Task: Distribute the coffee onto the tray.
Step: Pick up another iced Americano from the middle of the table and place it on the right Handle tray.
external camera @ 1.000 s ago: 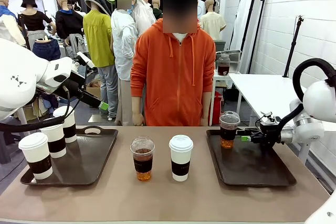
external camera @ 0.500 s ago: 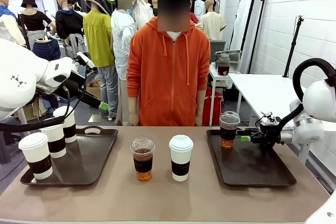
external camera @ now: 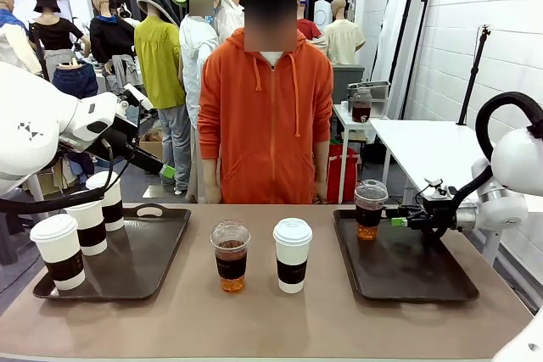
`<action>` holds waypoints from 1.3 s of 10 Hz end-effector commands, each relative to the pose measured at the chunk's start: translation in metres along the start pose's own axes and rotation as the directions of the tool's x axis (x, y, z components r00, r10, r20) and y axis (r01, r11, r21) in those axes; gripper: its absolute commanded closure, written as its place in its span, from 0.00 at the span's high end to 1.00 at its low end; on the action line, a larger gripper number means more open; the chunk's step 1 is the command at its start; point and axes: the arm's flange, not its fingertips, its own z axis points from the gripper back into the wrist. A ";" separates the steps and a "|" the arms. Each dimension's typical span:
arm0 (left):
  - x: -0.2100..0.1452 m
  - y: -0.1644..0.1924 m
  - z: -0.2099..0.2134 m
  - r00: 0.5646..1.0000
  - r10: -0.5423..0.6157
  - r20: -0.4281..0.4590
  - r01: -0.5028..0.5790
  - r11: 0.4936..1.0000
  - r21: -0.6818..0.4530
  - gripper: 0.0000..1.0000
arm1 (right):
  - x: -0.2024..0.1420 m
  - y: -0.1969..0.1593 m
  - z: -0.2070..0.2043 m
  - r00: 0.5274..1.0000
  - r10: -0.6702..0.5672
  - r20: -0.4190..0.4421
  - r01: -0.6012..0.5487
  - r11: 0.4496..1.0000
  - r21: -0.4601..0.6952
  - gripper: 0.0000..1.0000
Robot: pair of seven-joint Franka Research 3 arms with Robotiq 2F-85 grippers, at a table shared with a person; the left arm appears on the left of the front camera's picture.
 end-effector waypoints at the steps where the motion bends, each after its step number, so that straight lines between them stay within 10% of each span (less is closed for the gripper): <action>1: -0.002 0.002 -0.001 1.000 0.005 0.005 -0.005 1.000 -0.008 1.00 | 0.008 0.029 0.008 1.000 0.000 -0.008 0.000 1.000 -0.019 1.00; 13: -0.002 0.002 -0.001 1.000 0.005 0.005 -0.005 1.000 -0.008 1.00 | -0.003 0.134 -0.070 0.990 0.131 -0.049 -0.128 0.990 0.060 1.00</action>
